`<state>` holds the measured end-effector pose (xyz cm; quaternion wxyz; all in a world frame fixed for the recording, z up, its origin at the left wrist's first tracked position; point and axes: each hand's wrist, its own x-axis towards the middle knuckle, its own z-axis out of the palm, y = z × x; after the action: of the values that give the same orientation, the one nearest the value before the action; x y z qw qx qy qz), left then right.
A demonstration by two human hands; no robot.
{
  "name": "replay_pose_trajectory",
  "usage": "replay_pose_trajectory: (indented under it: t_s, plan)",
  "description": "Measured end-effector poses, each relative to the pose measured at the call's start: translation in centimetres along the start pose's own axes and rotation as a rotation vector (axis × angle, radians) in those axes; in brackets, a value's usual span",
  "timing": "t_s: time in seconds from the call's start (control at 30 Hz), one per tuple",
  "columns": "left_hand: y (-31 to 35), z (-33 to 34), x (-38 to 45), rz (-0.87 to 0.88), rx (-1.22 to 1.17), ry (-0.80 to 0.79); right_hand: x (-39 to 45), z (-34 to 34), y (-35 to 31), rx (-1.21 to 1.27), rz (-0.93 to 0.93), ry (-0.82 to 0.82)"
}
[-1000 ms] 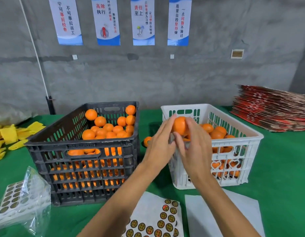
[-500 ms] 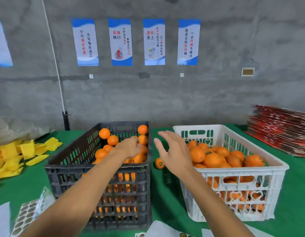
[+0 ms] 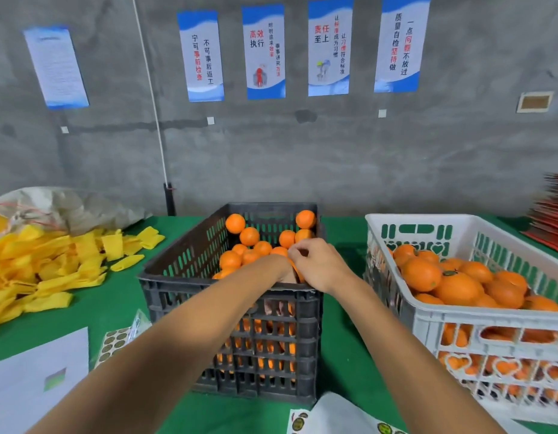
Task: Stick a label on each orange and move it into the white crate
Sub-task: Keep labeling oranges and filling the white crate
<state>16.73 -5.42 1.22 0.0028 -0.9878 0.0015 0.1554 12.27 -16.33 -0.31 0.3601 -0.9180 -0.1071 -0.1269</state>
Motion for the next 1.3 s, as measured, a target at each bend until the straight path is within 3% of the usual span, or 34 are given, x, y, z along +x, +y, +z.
replay_pose_trajectory:
  t_s: [0.37,0.53,0.67,0.73,0.9,1.0,1.07,1.17,1.3]
  plan:
    - [-0.1,0.0,-1.0,-0.059,-0.004,0.003,-1.1,-0.1,-0.5,0.003,0.026,0.055]
    - [-0.1,0.1,-1.9,-0.02,0.012,-0.024,-3.6,0.4,-0.5,0.108,0.002,0.21]
    - [-0.3,0.3,-2.4,0.124,-0.036,0.11,-5.8,1.1,0.0,0.193,-0.038,0.236]
    - [-0.2,-0.2,-3.2,0.203,-0.042,0.248,-6.1,0.7,0.2,0.274,0.007,0.255]
    - [-0.2,0.5,-5.9,0.41,-0.281,0.874,-6.6,-1.1,-0.1,0.435,-0.041,0.374]
    - [1.0,3.2,-8.7,0.643,-0.622,1.056,-7.6,-1.7,0.0,0.424,-0.125,0.505]
    - [2.4,5.8,-10.4,0.785,-0.705,1.124,-9.3,-1.5,0.7,0.453,-0.188,0.596]
    - [4.1,11.3,-11.2,0.843,-0.778,1.056,-13.2,0.3,3.7,0.411,-0.203,0.633]
    - [5.7,19.8,-10.0,0.74,-0.83,0.727,-18.2,3.9,9.9,0.286,-0.02,0.428]
